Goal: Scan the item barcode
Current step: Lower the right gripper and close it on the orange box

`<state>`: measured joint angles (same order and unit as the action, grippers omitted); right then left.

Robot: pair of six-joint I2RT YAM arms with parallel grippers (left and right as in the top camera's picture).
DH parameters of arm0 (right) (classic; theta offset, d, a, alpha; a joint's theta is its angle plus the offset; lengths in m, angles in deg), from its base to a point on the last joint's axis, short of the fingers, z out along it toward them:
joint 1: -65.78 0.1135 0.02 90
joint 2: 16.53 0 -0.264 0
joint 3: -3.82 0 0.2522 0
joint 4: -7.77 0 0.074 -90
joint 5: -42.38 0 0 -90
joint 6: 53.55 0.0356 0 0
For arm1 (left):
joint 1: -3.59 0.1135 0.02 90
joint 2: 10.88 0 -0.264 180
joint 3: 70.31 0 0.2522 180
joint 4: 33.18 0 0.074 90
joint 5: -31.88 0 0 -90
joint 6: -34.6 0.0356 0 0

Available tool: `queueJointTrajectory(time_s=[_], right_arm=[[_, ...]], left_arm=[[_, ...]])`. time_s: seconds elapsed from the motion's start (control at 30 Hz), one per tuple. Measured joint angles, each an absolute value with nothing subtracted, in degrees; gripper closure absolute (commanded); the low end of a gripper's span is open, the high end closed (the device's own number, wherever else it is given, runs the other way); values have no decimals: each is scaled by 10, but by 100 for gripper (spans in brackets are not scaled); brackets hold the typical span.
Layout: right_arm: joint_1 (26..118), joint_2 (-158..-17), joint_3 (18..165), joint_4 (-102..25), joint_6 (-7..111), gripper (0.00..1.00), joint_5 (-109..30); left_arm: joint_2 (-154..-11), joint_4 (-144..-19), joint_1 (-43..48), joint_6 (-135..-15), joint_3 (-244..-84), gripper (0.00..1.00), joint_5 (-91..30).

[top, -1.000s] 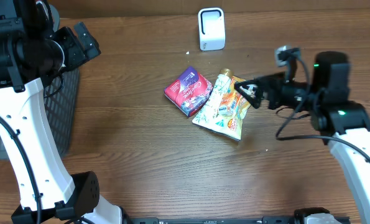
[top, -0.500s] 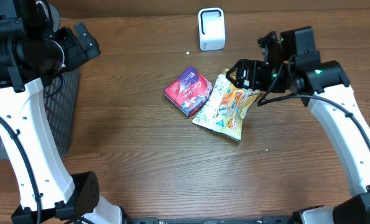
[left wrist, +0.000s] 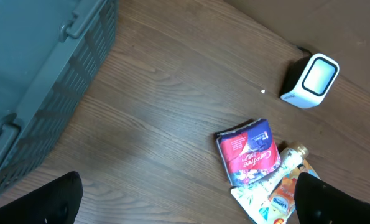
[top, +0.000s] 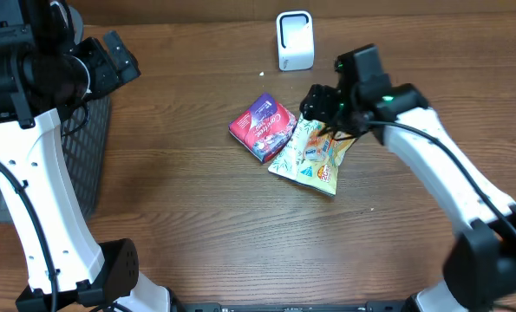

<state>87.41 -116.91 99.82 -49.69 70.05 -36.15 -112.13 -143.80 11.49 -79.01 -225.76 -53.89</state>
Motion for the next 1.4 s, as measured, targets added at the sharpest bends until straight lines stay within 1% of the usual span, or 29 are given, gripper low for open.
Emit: queueJointTrajectory(time_s=[0.03, 0.13, 0.43, 0.53, 0.63, 0.7, 0.83, 0.93, 1.2, 1.4], right_arm=[[877, -1191, 998, -494, 708, 45, -368], [880, -1227, 998, -493, 717, 54, -375], [879, -1255, 997, -523, 729, 55, -391], [879, -1273, 997, -536, 734, 58, -397], [877, -1285, 997, -566, 737, 56, -421], [875, -1286, 999, -598, 738, 51, -444], [866, -1286, 1014, -676, 739, 46, -507], [859, -1286, 1043, -713, 731, 40, -538], [857, -1286, 1093, -762, 680, 38, -551], [869, -1286, 1078, -740, 693, 38, -540]], left_arm=[[-1121, -1438, 115, -790, -2258, 0, -539], [-1121, -1438, 115, -790, -2258, 0, -539], [-1121, -1438, 115, -790, -2258, 0, -539], [-1121, -1438, 115, -790, -2258, 0, -539], [-1121, -1438, 115, -790, -2258, 0, -539], [-1121, -1438, 115, -790, -2258, 0, -539], [-1121, -1438, 115, -790, -2258, 0, -539], [-1121, -1438, 115, -790, -2258, 0, -539], [-1121, -1438, 115, -790, -2258, 0, -539], [-1121, -1438, 115, -790, -2258, 0, -539]])
